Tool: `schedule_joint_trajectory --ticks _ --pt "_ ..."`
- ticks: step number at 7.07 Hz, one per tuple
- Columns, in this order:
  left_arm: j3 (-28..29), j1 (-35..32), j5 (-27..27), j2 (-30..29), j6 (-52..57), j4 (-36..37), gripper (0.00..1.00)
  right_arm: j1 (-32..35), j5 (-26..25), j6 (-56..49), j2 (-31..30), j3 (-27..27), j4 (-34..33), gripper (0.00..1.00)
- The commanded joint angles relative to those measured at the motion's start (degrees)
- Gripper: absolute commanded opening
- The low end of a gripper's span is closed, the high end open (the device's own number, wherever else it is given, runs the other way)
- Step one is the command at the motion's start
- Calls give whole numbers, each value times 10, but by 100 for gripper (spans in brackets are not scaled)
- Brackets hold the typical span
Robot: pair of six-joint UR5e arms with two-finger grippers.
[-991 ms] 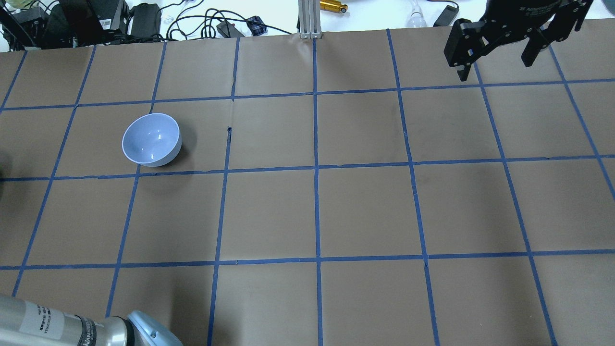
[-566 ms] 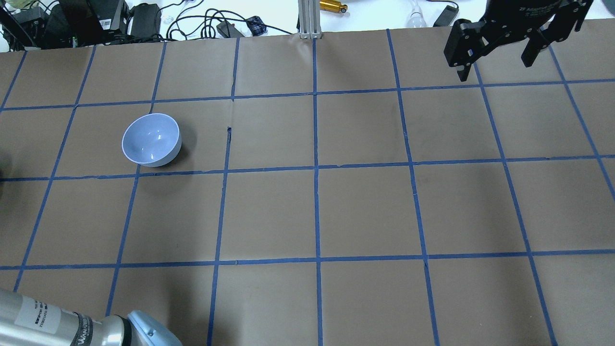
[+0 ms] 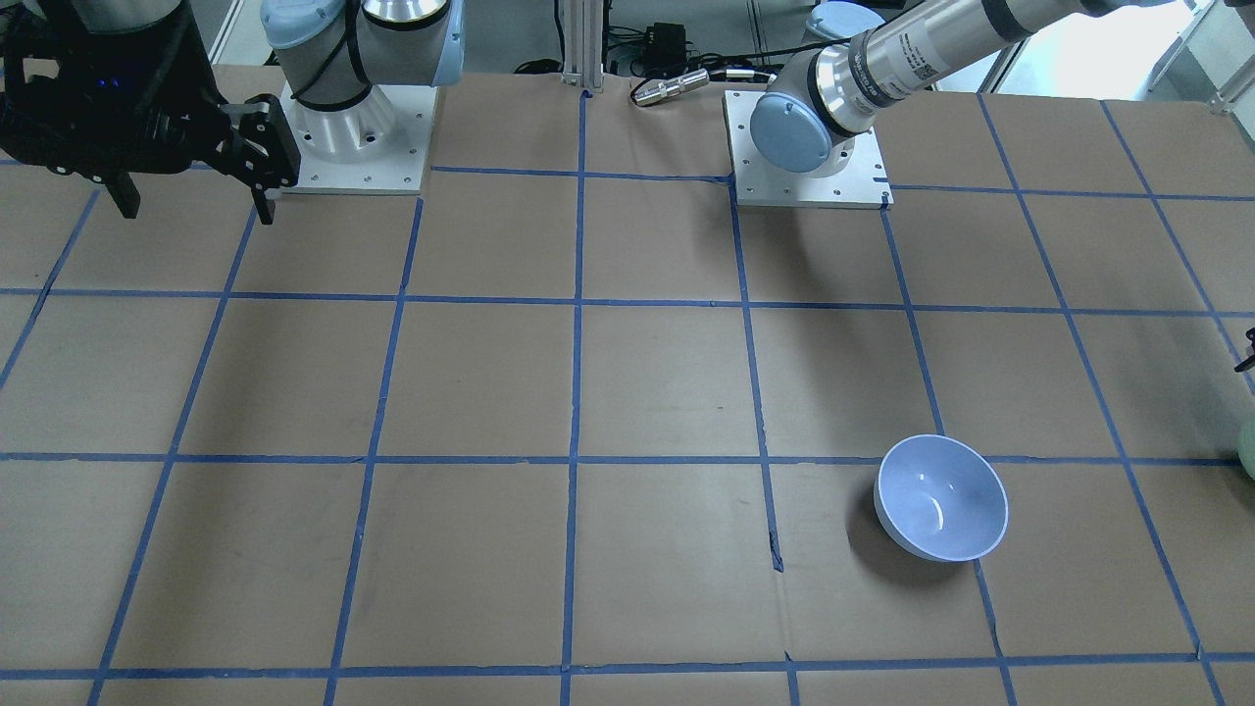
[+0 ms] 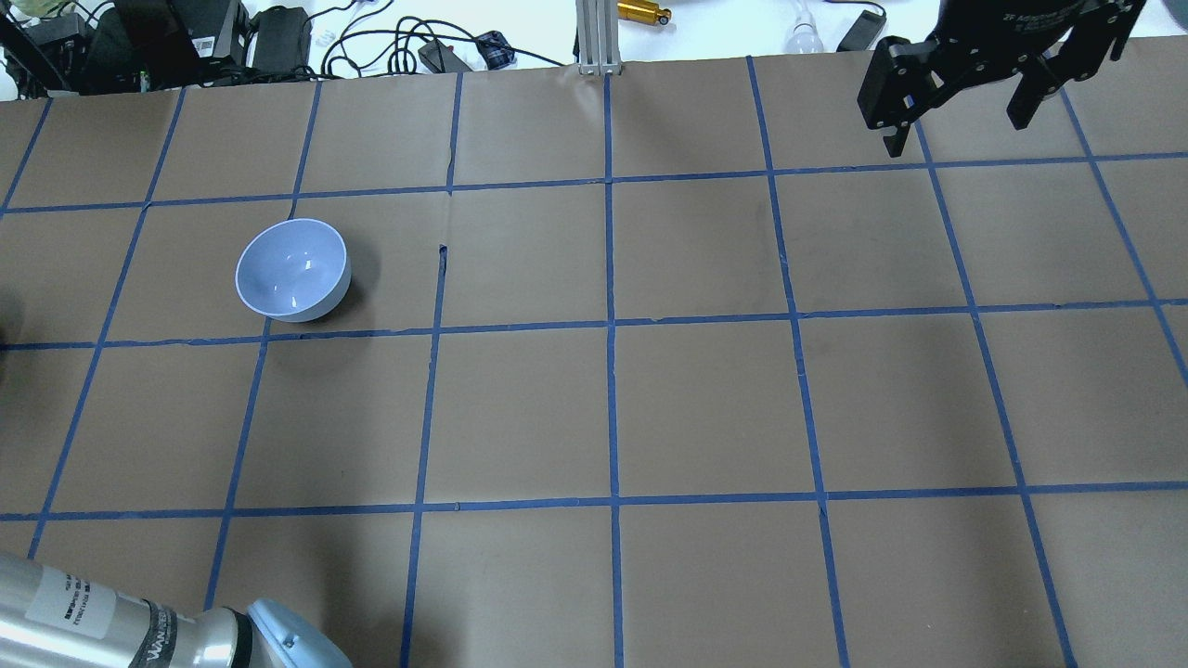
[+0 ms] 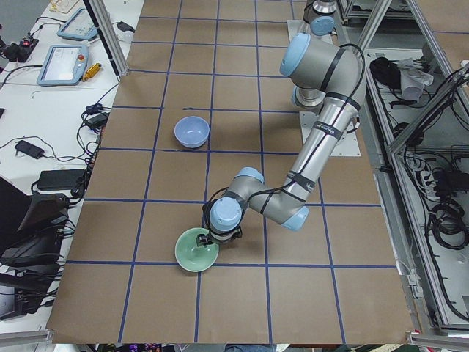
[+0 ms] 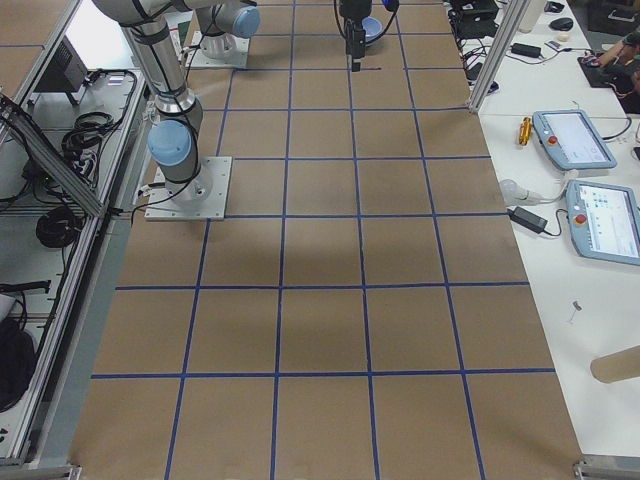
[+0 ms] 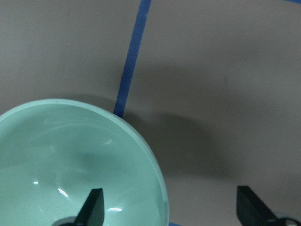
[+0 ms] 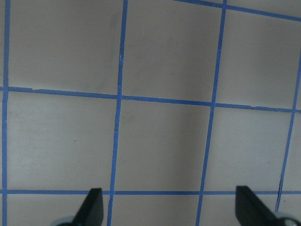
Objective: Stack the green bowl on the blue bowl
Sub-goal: 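Lower the left gripper onto the pale green bowl rim and grasp it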
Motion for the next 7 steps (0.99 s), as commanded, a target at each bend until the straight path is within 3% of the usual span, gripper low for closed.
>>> schedule_joint_trajectory --ticks 1,7 --pt "1 0 7 -11 -1 0 97 0 0 0 0 0 0 100" --pt "21 -10 32 -23 -28 -7 95 0 0 0 0 0 0 100"
